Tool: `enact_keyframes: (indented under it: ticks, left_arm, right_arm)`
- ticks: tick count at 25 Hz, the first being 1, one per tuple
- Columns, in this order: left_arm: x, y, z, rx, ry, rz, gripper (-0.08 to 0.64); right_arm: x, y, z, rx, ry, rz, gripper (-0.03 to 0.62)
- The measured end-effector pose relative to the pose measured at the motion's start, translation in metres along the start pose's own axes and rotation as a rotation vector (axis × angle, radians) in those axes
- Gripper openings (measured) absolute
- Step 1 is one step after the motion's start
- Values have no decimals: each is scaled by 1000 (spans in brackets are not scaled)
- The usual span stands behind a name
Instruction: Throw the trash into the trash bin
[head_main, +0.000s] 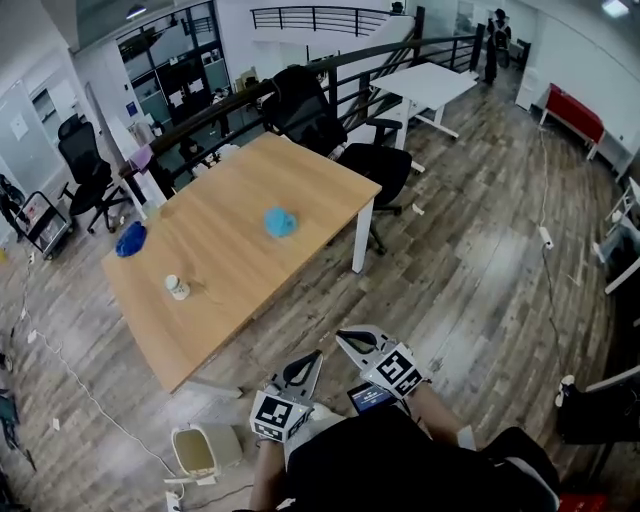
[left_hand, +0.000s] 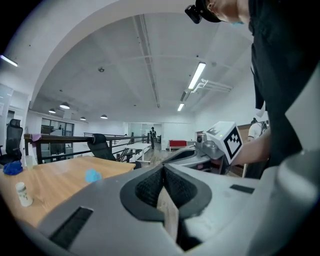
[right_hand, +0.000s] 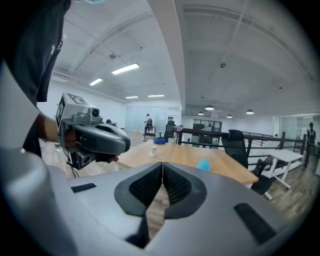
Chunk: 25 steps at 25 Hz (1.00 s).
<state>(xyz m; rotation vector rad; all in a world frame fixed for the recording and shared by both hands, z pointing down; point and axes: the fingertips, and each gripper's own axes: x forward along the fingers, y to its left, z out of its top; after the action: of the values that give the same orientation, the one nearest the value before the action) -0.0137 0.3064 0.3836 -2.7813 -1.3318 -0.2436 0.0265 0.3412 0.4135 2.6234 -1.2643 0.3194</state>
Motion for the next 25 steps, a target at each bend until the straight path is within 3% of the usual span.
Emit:
enact_keyframes:
  ticks: [5,9,12,16,20,25]
  left_arm:
    - [17,77,-1,55,57,45,5]
    - [41,124,-5,-166,0,89,5]
    - [76,169,-15,-179,41,140,5]
    - [128,240,-3,-197,76,184,5]
    - [174,304,25,-197,62,243,5]
    - [205,353,33,-283,22,333,5]
  right_arm:
    - [67,-49,25,-42,15,-28,-2]
    - [128,-87,25,-82,56,17,-2]
    - [177,-132,25,-55,42,27,-2]
    - [234,-201,35,-11,17,51,-2]
    - [280,-267,39,-42,33,81,-2]
    - [323,-315,46,-40,15,137,0]
